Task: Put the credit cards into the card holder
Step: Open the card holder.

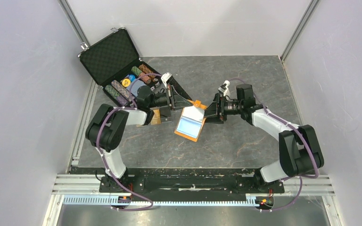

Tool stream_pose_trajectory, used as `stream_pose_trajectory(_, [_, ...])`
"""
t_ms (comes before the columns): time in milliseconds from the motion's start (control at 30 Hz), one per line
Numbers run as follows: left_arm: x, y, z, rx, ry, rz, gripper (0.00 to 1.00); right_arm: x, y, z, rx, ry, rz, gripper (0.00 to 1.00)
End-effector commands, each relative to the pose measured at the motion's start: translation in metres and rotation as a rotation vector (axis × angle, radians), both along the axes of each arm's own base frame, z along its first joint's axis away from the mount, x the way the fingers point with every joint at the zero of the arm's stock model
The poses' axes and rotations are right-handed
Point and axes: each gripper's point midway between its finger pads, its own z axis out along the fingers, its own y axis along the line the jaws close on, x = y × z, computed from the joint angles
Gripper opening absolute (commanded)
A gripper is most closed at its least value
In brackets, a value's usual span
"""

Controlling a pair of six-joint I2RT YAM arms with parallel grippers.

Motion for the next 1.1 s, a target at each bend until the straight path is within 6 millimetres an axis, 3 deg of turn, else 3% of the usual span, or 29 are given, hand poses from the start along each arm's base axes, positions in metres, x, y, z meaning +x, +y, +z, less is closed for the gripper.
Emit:
stream_pose_trajectory(0, [-0.001, 0.009, 0.014, 0.079, -0.087, 0.045, 0.02, 0.014, -0.017, 0.008, -0.130, -0.150, -0.011, 0.72])
stream_pose_trajectory(167, [0.000, 0.018, -0.008, 0.288, -0.076, 0.084, 0.02, 0.028, -0.036, 0.016, -0.228, -0.262, -0.062, 0.86])
stream_pose_trajectory(300, [-0.004, 0.021, -0.013, 0.351, -0.046, 0.062, 0.02, 0.029, -0.034, 0.033, -0.186, -0.351, -0.039, 0.94])
stream_pose_trajectory(500, [-0.012, 0.013, -0.003, 0.358, -0.054, 0.015, 0.02, 0.021, -0.013, 0.053, -0.078, -0.421, 0.046, 0.98])
stream_pose_trajectory(800, [-0.025, -0.001, 0.014, 0.331, -0.077, -0.048, 0.02, 0.008, 0.032, 0.042, -0.078, -0.468, 0.193, 0.98])
stream_pose_trajectory(867, [-0.026, -0.001, 0.017, 0.327, -0.083, -0.046, 0.02, 0.004, 0.041, 0.044, -0.062, -0.485, 0.232, 0.92])
stream_pose_trajectory(900, [-0.026, -0.001, 0.018, 0.326, -0.083, -0.046, 0.03, 0.002, 0.044, 0.045, -0.052, -0.492, 0.249, 0.84])
stream_pose_trajectory(1000, [-0.025, -0.001, 0.020, 0.325, -0.084, -0.036, 0.08, -0.006, 0.052, 0.047, -0.009, -0.493, 0.295, 0.45])
stream_pose_trajectory(1067, [-0.023, 0.000, 0.024, 0.327, -0.097, -0.016, 0.14, -0.012, 0.054, 0.048, 0.028, -0.484, 0.321, 0.26])
